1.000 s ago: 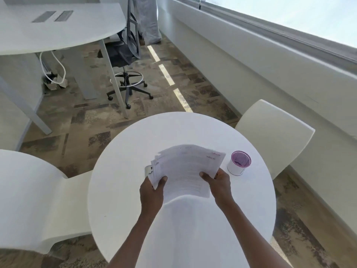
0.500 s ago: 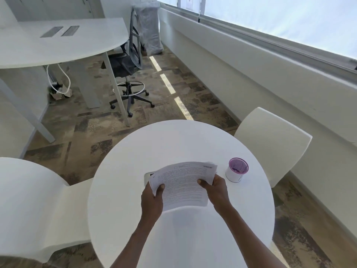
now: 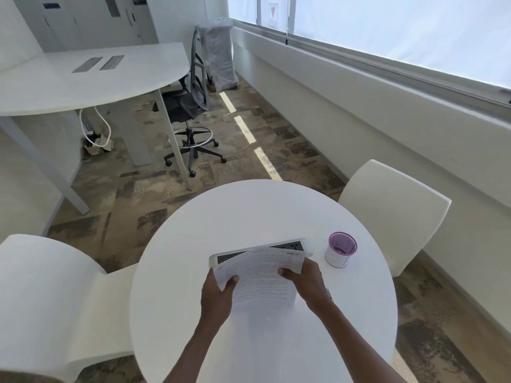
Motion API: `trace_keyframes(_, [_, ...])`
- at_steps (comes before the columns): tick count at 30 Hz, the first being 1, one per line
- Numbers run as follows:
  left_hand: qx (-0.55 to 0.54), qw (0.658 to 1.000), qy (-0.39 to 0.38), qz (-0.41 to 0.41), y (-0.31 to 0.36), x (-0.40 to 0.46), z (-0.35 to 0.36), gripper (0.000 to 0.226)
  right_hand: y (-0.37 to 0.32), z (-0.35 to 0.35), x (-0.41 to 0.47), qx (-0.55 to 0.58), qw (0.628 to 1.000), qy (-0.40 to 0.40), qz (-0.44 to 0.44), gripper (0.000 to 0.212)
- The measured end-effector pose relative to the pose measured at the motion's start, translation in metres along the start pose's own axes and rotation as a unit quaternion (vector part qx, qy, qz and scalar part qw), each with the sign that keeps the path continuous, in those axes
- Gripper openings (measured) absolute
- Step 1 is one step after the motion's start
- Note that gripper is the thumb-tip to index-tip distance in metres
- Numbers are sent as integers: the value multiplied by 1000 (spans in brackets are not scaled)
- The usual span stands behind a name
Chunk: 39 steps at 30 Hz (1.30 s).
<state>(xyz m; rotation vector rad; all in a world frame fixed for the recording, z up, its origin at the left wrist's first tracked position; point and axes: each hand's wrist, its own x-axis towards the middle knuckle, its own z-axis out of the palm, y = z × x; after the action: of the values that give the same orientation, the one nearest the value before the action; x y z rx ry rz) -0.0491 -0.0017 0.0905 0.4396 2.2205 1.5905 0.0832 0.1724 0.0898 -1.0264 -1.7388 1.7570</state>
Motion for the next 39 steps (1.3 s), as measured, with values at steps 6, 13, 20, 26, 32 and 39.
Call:
trace_keyframes(6, [-9, 1000, -2, -12, 6, -2, -2, 36, -9, -4, 5, 2, 999, -13, -30, 26])
trace_keyframes(13, [23, 998, -33, -45, -8, -13, -2, 27, 14, -6, 3, -46, 998, -29, 14, 22])
trace_keyframes(20, [-46, 997, 6, -65, 8, -7, -4, 21, 12, -21, 12, -46, 998, -39, 14, 14])
trace_keyframes(26, [-142, 984, 42, -104, 18, 3, -7, 22, 14, -40, 18, -65, 998, -15, 0, 16])
trace_keyframes(32, [-286, 945, 55, -150, 28, 0, 0, 17, 13, -45, 14, 130, 990, 50, 36, 32])
trace_keyframes(39, [-442, 872, 27, -210, 38, -4, 6, 15, -2, -41, 11, 285, 957, -22, 52, 44])
